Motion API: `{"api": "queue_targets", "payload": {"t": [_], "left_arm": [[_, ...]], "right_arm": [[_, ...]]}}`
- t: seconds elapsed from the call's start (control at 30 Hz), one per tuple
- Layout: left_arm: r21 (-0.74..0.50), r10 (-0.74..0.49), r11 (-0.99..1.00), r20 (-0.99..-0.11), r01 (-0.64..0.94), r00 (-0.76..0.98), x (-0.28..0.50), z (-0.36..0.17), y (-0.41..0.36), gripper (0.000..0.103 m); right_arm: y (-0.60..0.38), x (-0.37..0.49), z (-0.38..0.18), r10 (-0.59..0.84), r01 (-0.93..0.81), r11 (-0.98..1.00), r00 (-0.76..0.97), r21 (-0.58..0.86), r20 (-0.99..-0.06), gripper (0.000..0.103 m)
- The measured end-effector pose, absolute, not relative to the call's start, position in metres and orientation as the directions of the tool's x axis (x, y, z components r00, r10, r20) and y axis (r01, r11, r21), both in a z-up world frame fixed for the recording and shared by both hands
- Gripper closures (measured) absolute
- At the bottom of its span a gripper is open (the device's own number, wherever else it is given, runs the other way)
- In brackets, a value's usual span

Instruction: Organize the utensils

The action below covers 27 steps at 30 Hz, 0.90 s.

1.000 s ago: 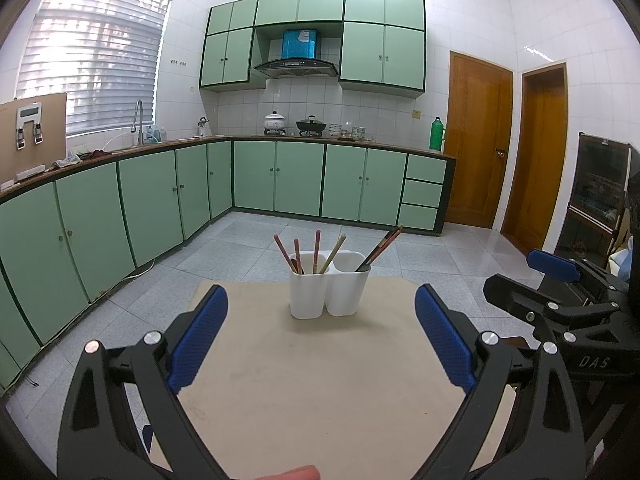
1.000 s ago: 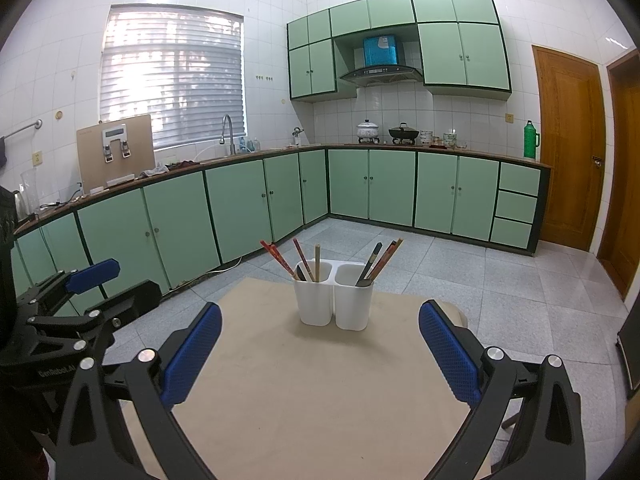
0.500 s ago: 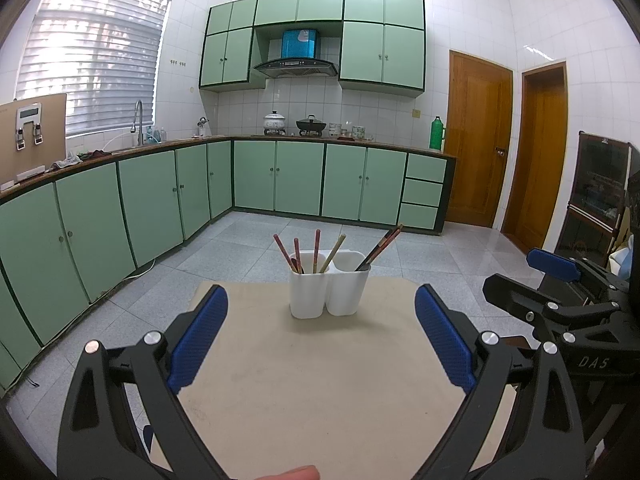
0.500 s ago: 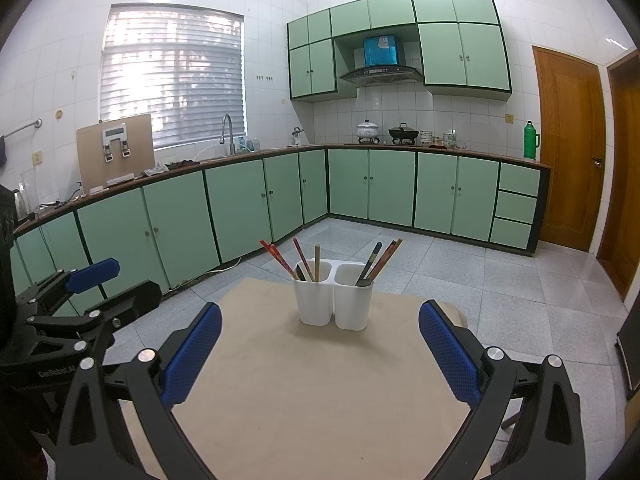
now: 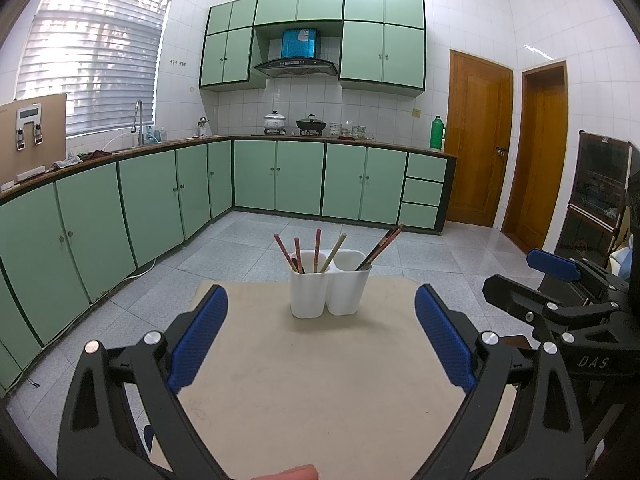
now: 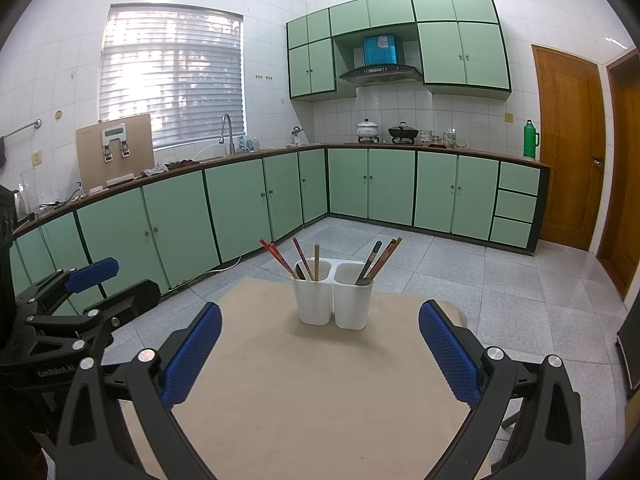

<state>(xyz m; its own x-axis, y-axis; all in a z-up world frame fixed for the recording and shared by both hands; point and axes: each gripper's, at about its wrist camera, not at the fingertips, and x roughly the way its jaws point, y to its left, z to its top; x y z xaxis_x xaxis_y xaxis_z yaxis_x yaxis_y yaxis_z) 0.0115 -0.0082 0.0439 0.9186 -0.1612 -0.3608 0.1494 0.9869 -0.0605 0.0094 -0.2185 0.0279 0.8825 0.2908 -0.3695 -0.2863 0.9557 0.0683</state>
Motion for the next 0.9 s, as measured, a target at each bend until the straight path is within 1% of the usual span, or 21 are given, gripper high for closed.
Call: {"api": "queue_targets", "payload": {"t": [0.9], "left_arm": [[-0.065,-0.162,0.987,-0.369,0.149,0.915,0.0134,0.0423,-0.0071,0.011]], "right_arm": [[-0.222,0.0076,0.0209,0.284,-0.279,0.958,0.882,0.069,-0.376,0.006]]}}
